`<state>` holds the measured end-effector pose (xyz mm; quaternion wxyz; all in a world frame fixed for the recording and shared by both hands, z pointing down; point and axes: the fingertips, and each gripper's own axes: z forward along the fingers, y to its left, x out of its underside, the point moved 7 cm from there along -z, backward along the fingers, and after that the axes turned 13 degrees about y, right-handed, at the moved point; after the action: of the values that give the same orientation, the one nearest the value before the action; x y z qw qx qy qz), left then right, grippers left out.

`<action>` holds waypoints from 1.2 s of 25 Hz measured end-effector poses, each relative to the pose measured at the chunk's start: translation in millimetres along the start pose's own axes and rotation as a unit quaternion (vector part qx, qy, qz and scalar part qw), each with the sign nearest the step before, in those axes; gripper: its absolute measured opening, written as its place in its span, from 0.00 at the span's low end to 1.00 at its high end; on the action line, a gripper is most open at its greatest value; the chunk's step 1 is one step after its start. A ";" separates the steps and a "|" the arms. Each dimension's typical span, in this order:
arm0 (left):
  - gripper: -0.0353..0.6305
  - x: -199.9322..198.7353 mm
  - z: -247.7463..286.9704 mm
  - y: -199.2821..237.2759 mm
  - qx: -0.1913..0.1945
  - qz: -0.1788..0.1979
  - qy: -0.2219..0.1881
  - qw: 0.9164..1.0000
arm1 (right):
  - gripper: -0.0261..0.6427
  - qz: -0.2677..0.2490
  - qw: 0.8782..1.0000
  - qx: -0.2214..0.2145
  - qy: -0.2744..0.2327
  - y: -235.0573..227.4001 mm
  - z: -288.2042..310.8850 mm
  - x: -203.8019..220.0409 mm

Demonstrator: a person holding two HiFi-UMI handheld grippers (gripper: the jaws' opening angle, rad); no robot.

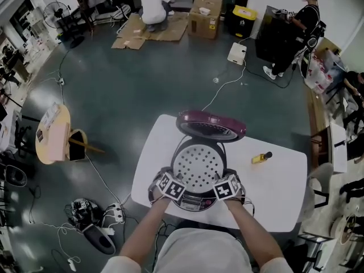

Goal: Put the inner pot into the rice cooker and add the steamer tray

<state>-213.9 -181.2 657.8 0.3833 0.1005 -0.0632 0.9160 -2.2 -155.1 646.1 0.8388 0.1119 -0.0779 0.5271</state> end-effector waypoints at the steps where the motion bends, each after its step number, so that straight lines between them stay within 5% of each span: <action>1: 0.31 -0.9 1.4 -1.5 -0.007 0.007 0.002 1.000 | 0.26 -0.002 1.000 0.008 0.002 -0.2 1.3 0.4; 11: 0.36 2.0 12.3 -1.5 -0.012 0.009 0.000 1.000 | 0.27 -0.021 0.999 0.041 0.005 1.4 13.4 7.6; 16: 0.47 4.6 14.2 0.5 -0.005 -0.004 -0.010 1.000 | 0.33 -0.011 0.999 0.039 -0.008 -0.4 13.2 8.4; 30: 0.36 -0.8 -24.9 -1.8 0.012 -0.019 -0.090 0.996 | 0.30 0.029 0.996 0.045 -0.069 -12.8 -24.2 12.3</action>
<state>-215.4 -175.7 633.5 0.3921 0.1884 -0.0844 0.8965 15.0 -143.2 624.5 0.8097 0.1835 -0.1144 0.5456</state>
